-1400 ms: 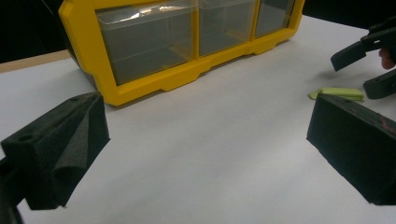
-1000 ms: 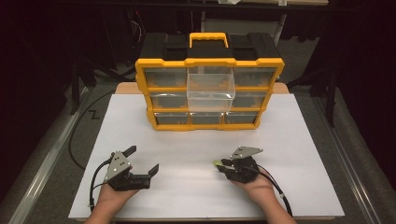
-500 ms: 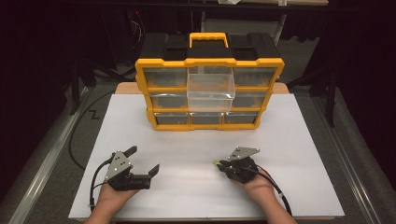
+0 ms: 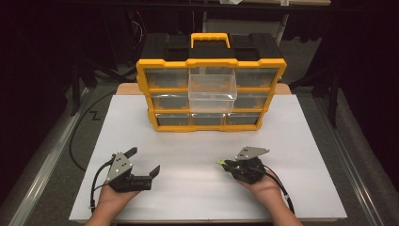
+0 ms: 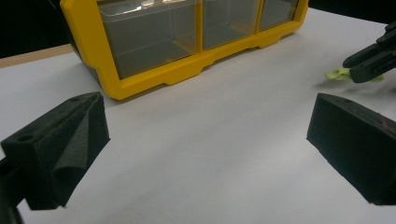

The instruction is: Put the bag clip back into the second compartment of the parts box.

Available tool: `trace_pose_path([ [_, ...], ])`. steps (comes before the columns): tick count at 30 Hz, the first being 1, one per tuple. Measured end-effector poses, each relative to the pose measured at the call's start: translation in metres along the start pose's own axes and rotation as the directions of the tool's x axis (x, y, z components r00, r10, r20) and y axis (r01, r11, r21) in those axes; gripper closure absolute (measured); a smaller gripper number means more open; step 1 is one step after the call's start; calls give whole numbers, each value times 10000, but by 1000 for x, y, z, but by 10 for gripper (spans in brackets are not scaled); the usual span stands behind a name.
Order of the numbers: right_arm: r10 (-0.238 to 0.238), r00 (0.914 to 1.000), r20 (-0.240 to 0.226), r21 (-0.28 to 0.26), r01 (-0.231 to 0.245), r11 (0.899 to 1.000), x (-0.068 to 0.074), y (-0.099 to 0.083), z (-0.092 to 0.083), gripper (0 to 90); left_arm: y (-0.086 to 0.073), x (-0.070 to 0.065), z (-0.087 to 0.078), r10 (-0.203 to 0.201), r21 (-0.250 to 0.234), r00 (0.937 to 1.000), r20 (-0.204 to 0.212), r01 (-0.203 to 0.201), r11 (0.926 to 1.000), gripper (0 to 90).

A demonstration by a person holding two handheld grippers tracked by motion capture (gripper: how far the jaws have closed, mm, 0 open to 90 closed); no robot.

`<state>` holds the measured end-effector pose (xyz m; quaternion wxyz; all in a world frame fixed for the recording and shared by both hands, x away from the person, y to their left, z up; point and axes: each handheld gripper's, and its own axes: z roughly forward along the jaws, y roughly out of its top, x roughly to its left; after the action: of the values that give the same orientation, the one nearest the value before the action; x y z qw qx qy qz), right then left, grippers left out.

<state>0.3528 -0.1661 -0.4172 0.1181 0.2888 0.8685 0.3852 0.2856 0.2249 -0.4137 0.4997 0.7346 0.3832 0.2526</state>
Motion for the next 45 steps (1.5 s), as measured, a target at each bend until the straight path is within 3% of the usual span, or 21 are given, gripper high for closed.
trace_pose_path([
  [3, 14, 10000, -3, 55, -14, 10000, 0, 0, -4, 796, 0, 0, 0, -91, 113, 9999, 43, 91, 9999, 2],
  [4, -280, 9995, 112, 340, 276, 9990, 1, 1, -7, 797, 0, 0, 0, -18, 111, 10000, 76, 17, 9999, 2],
  [9, -260, 9996, -140, 676, 268, 9974, -2, 2, -11, 796, 0, 0, 0, 37, 2, 10000, 58, -37, 10000, 3],
  [13, -185, 9986, -504, 1267, 248, 9916, -7, 2, -12, 797, 0, 1, -1, -29, -34, 9999, 104, 29, 10000, 2],
  [14, -30, 9978, -668, 1644, 140, 9863, -9, 2, -14, 796, 0, 1, 0, 4, -61, 9998, 176, -3, 10000, 3],
  [22, 123, 9946, -1031, 2838, 176, 9587, -16, 0, -21, 796, 0, 0, -1, 48, -130, 9997, 234, -45, 9999, 2],
  [40, 198, 9895, -1433, 4049, 404, 9135, -28, 9, -43, 796, 0, -2, 0, 134, -62, 9995, 291, -132, 9999, 2],
  [45, -39, 9878, -1555, 4322, 715, 8990, -31, 15, -49, 795, 0, -2, 0, 164, -61, 9994, 310, -162, 9998, 3],
])
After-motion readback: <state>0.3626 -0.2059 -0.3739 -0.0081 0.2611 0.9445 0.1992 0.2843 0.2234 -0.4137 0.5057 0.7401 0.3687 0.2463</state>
